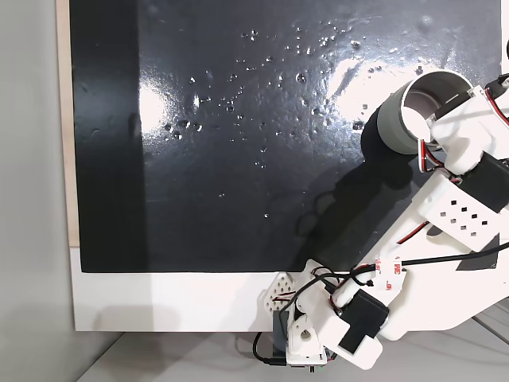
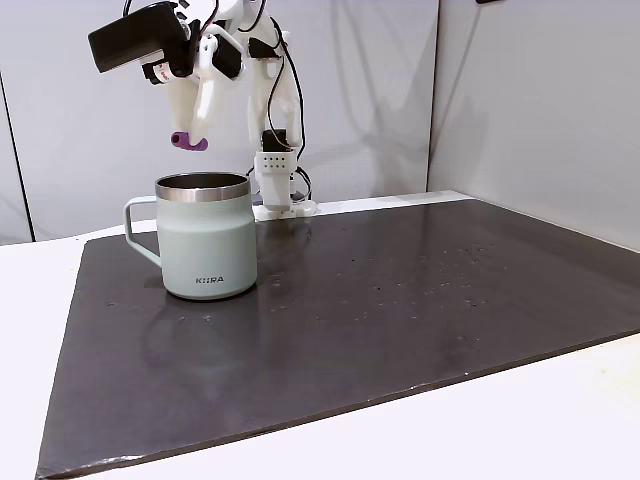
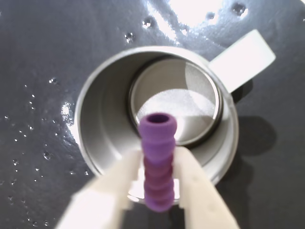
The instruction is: Grasp a pengrip and put it in the cup.
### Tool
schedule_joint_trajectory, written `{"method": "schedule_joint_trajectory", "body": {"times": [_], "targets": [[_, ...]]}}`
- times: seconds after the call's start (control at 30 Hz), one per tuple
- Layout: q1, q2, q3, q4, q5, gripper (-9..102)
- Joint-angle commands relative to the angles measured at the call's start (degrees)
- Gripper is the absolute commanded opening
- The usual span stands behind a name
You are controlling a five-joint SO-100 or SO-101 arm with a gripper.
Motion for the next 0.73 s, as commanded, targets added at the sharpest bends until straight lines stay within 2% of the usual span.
{"method": "schedule_joint_trajectory", "body": {"times": [0.0, 0.7], "targets": [[0.09, 2.29, 0.53, -1.85, 0.35, 33], [-0.35, 3.34, 2.46, -2.11, -0.35, 31]]}}
